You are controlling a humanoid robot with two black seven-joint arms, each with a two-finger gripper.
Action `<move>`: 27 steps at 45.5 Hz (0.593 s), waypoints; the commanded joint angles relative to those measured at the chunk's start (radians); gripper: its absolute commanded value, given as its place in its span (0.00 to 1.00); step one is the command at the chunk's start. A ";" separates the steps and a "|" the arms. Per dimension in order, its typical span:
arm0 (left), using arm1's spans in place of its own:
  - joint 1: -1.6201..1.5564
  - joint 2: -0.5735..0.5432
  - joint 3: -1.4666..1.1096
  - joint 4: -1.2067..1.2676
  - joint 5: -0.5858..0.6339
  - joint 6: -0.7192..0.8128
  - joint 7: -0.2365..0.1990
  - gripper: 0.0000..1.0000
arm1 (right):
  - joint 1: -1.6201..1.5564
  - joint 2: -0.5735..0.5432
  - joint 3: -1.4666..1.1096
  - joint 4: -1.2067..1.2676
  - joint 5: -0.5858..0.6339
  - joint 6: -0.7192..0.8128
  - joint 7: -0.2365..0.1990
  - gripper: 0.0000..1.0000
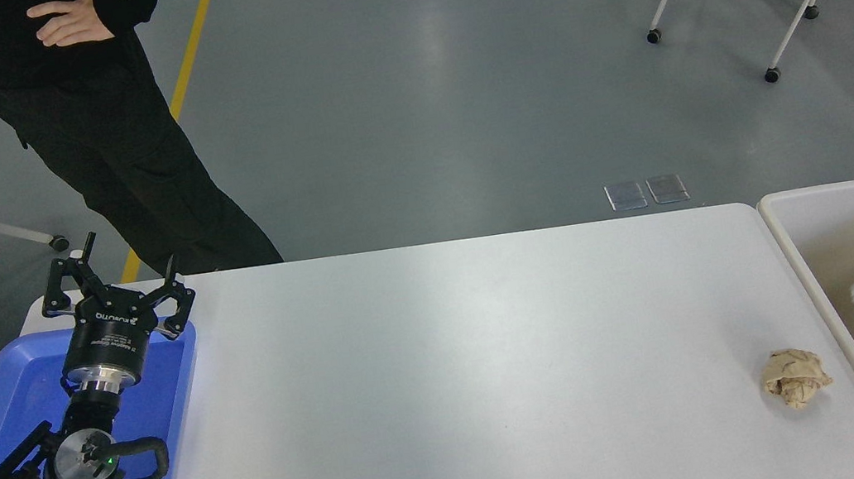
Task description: Pick up foil plate and place in dustbin
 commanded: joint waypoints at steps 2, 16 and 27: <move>0.000 0.000 0.000 0.000 0.000 0.000 0.000 1.00 | 0.008 -0.009 -0.004 0.038 -0.004 -0.018 0.000 0.63; 0.000 0.000 0.000 0.000 0.000 0.000 0.000 1.00 | 0.145 -0.069 -0.024 0.251 -0.013 -0.015 -0.002 0.63; 0.000 0.000 0.000 0.000 0.000 0.000 0.002 1.00 | 0.443 -0.135 -0.253 0.564 -0.004 -0.009 0.000 0.68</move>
